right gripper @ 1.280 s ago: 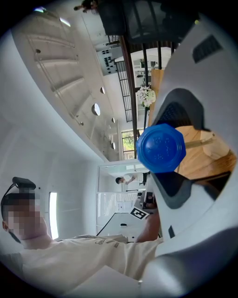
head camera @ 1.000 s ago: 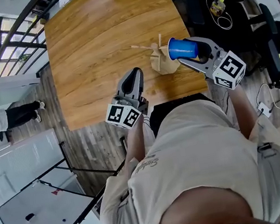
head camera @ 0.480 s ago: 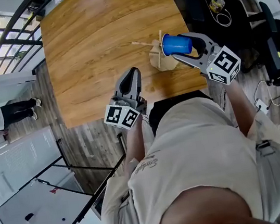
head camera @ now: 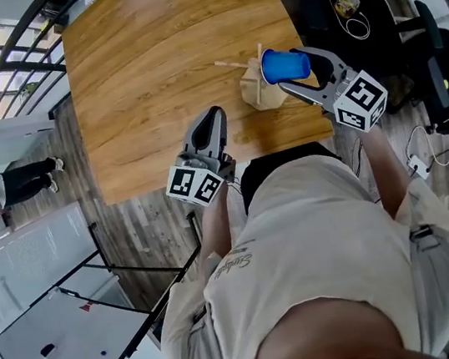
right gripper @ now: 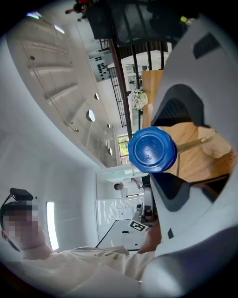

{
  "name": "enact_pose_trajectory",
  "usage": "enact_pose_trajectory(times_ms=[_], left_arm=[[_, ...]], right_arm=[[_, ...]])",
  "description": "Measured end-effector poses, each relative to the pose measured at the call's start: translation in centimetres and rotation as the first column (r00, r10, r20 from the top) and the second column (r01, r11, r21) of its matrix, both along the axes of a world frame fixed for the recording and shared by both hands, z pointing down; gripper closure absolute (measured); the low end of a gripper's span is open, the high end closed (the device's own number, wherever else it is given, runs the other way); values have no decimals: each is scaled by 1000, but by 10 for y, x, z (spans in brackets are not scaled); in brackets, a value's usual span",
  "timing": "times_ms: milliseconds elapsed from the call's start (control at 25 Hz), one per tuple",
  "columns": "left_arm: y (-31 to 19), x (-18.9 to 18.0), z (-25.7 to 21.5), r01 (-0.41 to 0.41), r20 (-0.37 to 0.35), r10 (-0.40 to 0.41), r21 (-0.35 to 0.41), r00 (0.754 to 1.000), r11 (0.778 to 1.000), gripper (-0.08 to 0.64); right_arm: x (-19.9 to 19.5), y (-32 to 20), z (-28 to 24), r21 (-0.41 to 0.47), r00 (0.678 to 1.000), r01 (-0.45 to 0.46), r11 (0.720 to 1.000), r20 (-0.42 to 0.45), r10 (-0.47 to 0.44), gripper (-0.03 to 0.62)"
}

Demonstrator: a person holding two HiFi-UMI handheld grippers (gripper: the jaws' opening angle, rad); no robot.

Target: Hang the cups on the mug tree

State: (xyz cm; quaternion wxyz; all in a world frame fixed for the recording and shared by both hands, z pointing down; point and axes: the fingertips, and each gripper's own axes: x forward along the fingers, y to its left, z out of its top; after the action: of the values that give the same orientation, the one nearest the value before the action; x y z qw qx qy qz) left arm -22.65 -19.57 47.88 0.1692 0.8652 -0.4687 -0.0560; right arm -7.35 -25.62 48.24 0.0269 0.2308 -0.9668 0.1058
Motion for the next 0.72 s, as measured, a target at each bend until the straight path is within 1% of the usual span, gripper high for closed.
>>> enact_pose_trajectory(times_ms=[200, 400, 560, 640, 720], left_arm=[[-1, -1, -4, -30, -2, 30, 1, 1000, 1000, 532], [-4, -1, -12, -74, 5, 74, 13, 997, 997, 532], [-4, -5, -13, -96, 15, 96, 6, 995, 995, 532], [-9, -6, -12, -108, 13, 108, 2, 994, 994, 532], [-13, -6, -16, -121, 11, 121, 4, 993, 993, 532]], right_arm=[[12, 2, 8, -48, 998, -65, 997, 20, 66, 287], [25, 6, 22, -82, 992, -129, 988, -12, 129, 287], [39, 15, 33, -115, 983, -186, 976, -33, 183, 288], [47, 16, 33, -112, 976, -219, 969, -45, 215, 296], [54, 18, 30, -95, 966, -254, 962, -64, 249, 316]])
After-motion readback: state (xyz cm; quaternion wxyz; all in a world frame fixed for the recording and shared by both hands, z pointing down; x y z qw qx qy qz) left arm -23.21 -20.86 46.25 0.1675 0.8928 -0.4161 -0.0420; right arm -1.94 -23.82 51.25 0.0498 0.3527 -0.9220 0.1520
